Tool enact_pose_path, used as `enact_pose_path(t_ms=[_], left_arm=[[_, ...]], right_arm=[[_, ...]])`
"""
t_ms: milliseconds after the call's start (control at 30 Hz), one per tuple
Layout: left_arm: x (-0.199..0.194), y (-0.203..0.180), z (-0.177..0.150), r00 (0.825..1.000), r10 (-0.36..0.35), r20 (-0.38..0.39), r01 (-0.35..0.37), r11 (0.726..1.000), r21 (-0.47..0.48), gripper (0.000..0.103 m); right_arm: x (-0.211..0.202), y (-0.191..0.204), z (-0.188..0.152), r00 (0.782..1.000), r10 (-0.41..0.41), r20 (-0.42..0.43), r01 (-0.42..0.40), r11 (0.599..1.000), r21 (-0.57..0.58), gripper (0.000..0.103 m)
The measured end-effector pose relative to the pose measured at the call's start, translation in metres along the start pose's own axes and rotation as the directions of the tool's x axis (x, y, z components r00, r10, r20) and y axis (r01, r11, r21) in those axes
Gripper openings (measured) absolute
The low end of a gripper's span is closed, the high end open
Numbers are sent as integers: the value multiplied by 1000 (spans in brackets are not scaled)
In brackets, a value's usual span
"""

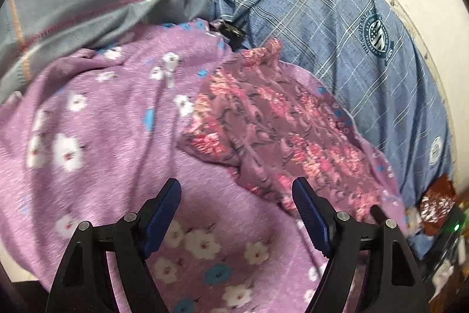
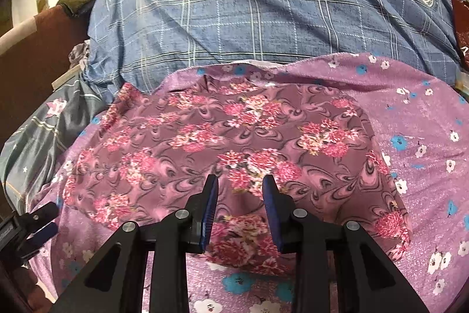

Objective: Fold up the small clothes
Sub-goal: 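Grasp the shirt side edge with the left tool and lift it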

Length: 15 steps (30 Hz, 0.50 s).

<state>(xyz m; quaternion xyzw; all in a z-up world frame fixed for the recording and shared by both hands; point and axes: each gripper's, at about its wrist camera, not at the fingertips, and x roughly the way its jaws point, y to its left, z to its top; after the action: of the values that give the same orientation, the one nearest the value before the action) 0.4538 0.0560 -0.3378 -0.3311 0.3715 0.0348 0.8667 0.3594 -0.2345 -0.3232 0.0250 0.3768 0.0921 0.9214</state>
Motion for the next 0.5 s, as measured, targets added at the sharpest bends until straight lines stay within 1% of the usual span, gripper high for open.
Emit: enact_pose_path(t_ms=[133,200,267,300,333,367,433,500], left_arm=[[19,2,17,1000,-3,15,3,1000,-31,77],[33,0,21,999,-36,-9,36,999,-38,77],[51,-1,29,998,-49,-44,48,998,-29,76],[58,2,34,998,-49,-45,47,998,-43,70],[63,6,39,998,-53,-41,50,997,-61,58],[68,14,47,998,-56,-36,53,995,-86,51],[72,24,55,998,-52,-35,48,993,-109,22],[78,34,60,997,-67,-47,60,990,-131,18]], right_arm=[[-2,2,-1,1000,5,6,-5,1000,-21,33],[-3,1,0,1000,6,11,-6,1000,-21,33],[-3,-2,0,1000,3,11,-3,1000,-19,33],[-3,-3,0,1000,1,10,-1,1000,-16,33],[-3,-5,0,1000,1,8,-1,1000,-13,33],[-3,-6,1,1000,0,8,1,1000,-11,33],[-5,-9,1,1000,-5,13,5,1000,-8,33],[-6,-11,1,1000,-4,14,4,1000,-4,33]])
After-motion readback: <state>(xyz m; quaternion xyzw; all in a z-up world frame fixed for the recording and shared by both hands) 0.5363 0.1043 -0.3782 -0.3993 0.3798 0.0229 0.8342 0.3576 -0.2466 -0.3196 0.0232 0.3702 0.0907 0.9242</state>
